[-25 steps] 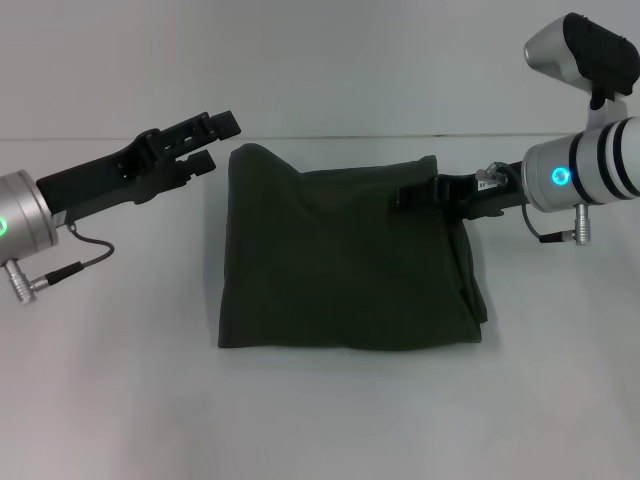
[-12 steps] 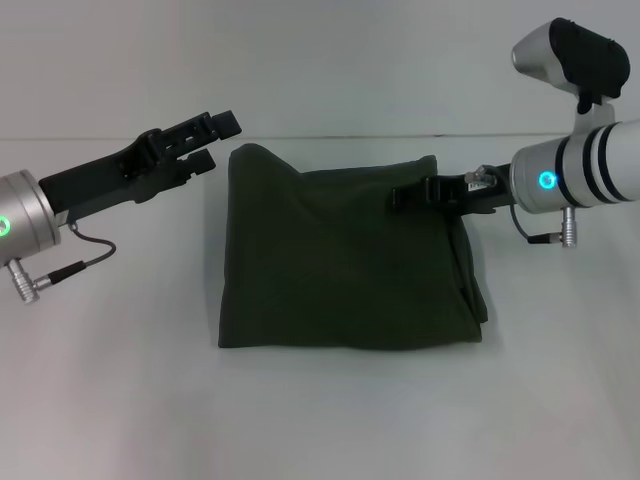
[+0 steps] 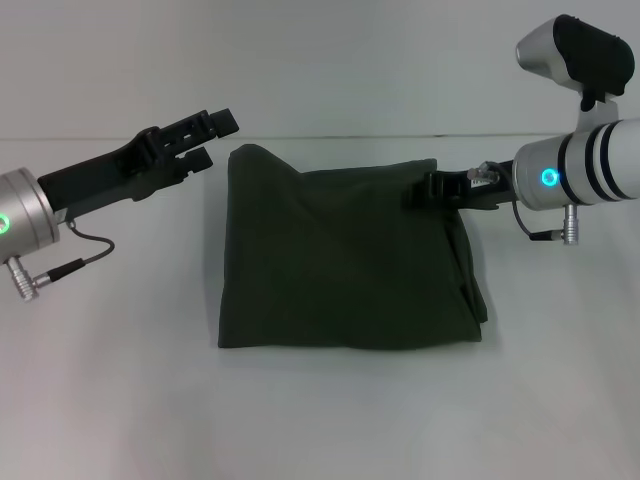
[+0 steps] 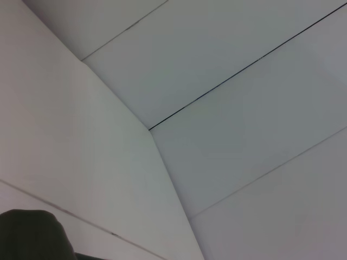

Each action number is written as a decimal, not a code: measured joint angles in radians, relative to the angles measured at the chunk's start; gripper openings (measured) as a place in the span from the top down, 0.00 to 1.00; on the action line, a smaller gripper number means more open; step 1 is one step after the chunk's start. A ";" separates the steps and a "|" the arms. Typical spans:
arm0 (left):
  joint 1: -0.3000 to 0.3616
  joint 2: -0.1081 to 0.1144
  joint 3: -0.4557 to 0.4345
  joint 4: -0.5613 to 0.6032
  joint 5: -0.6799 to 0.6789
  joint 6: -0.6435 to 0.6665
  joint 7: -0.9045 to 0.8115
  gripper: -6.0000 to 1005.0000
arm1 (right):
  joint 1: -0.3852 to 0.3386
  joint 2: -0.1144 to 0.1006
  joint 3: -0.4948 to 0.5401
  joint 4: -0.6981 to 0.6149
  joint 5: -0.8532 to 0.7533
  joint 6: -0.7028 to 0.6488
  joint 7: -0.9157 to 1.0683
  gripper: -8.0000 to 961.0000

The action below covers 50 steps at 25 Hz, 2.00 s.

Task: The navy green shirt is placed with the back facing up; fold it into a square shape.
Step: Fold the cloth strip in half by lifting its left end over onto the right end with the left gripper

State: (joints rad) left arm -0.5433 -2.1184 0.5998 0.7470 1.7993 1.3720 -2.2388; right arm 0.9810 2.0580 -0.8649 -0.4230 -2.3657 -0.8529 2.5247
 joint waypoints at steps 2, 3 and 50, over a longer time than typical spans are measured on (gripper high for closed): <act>0.000 0.000 0.001 0.000 0.000 -0.003 0.000 0.08 | 0.003 0.001 0.000 0.000 0.000 0.000 -0.002 0.57; 0.000 -0.001 0.001 0.000 0.000 -0.005 0.001 0.08 | 0.004 0.001 0.000 0.000 0.000 0.001 -0.003 0.61; -0.005 0.001 -0.006 -0.026 -0.013 -0.011 0.007 0.08 | -0.004 0.020 -0.289 -0.064 -0.146 0.273 0.145 0.89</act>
State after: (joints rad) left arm -0.5485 -2.1169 0.5936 0.7206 1.7859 1.3609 -2.2319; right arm 0.9770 2.0784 -1.1540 -0.4866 -2.5119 -0.5801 2.6699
